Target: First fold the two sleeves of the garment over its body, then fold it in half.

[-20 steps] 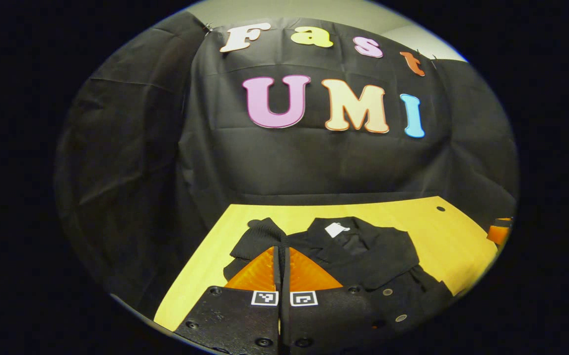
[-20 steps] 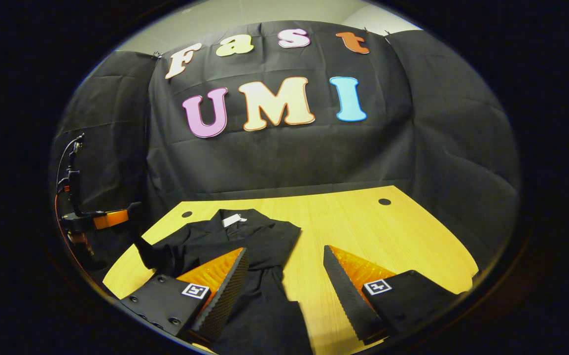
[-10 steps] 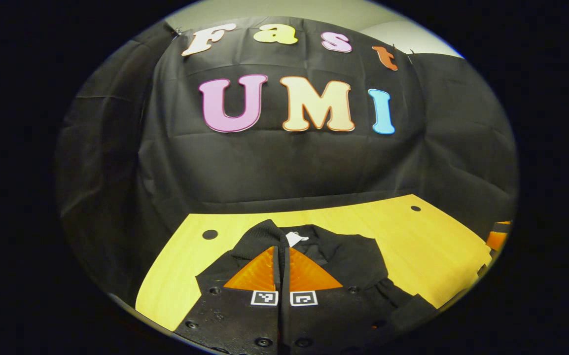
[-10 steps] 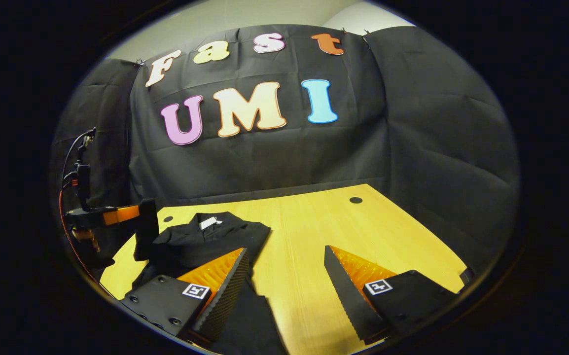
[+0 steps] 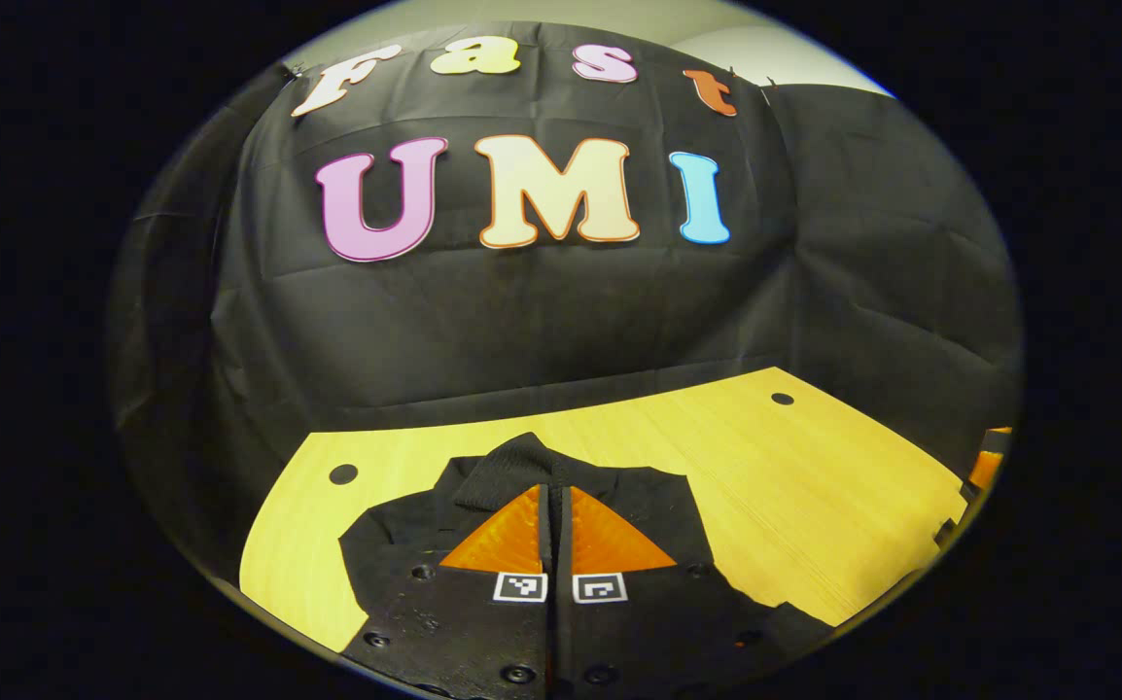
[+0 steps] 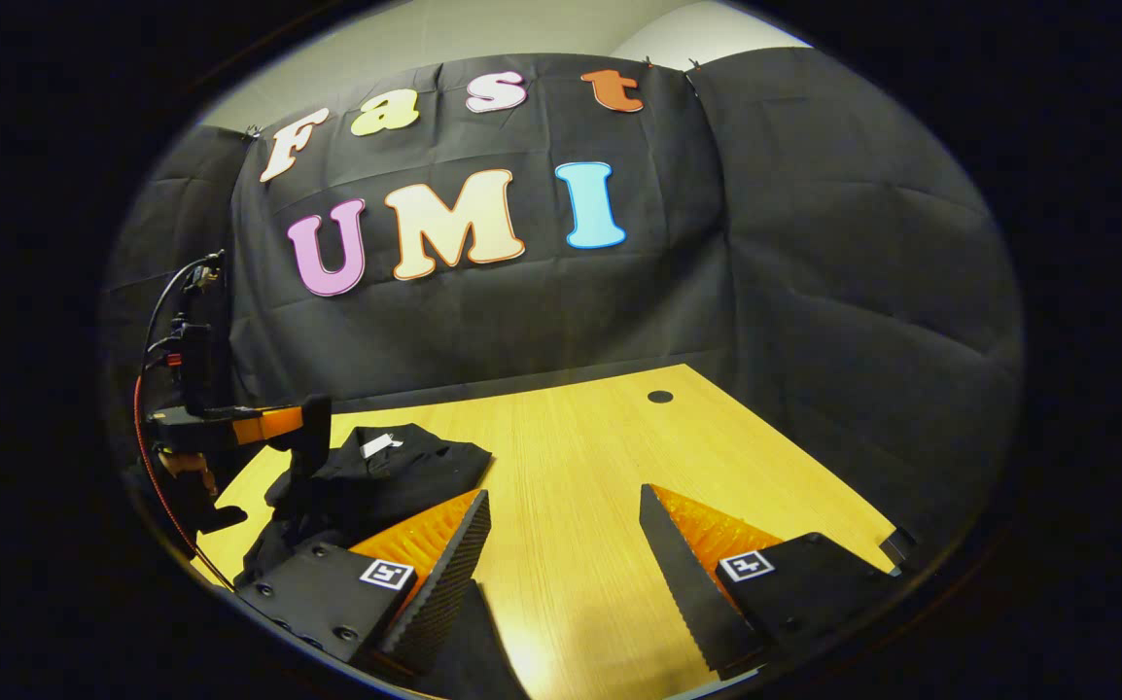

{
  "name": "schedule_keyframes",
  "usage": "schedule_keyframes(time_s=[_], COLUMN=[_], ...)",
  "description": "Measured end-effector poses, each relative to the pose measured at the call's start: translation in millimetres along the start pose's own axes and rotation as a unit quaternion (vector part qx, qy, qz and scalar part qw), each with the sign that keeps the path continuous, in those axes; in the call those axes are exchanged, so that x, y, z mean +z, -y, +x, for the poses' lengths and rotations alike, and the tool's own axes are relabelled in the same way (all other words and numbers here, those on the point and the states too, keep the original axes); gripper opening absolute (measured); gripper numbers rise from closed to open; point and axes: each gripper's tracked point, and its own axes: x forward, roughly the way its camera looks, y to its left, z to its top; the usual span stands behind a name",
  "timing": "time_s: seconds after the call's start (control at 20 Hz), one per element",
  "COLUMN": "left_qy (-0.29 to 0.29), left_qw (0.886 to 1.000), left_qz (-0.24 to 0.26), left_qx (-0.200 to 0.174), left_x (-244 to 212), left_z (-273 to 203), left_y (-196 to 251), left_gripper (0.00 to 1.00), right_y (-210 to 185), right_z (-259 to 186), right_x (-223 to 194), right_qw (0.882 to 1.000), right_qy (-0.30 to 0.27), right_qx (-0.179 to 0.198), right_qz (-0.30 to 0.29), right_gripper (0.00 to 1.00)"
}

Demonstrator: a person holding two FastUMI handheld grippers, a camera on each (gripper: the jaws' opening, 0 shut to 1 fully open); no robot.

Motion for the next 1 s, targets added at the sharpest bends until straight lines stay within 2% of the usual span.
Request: schedule_keyframes(time_s=[0.3, 0.4, 0.45, 0.6, 0.75, 1.0], left_qy=[-0.039, -0.038, -0.04, -0.006, 0.014, 0.002], left_qw=[0.999, 0.999, 0.999, 0.999, 0.998, 0.992], left_qz=[0.018, 0.014, 0.002, -0.003, 0.008, 0.013], left_qx=[-0.01, 0.003, 0.002, 0.041, 0.063, 0.124], left_x=[-13, -12, -9, 8, 15, -18], left_z=[23, 23, 23, -1, -41, -113], left_y=[37, 40, 43, 31, 16, -21], left_gripper=[0.0, 0.0, 0.04, 0.92, 0.95, 0.94], right_y=[25, 29, 31, 27, 15, -13], right_z=[-4, -6, -8, -4, 4, 9], right_x=[-7, -9, -9, -4, -6, -28], right_qw=[1.0, 1.0, 1.0, 1.0, 0.997, 0.989], right_qy=[-0.007, -0.009, -0.009, -0.008, -0.011, -0.037], right_qx=[-0.011, -0.006, 0.0, 0.026, 0.069, 0.141], right_qz=[0.008, 0.012, 0.011, 0.0, -0.014, -0.033], right_gripper=[0.98, 0.98, 0.98, 0.98, 0.98, 0.98])
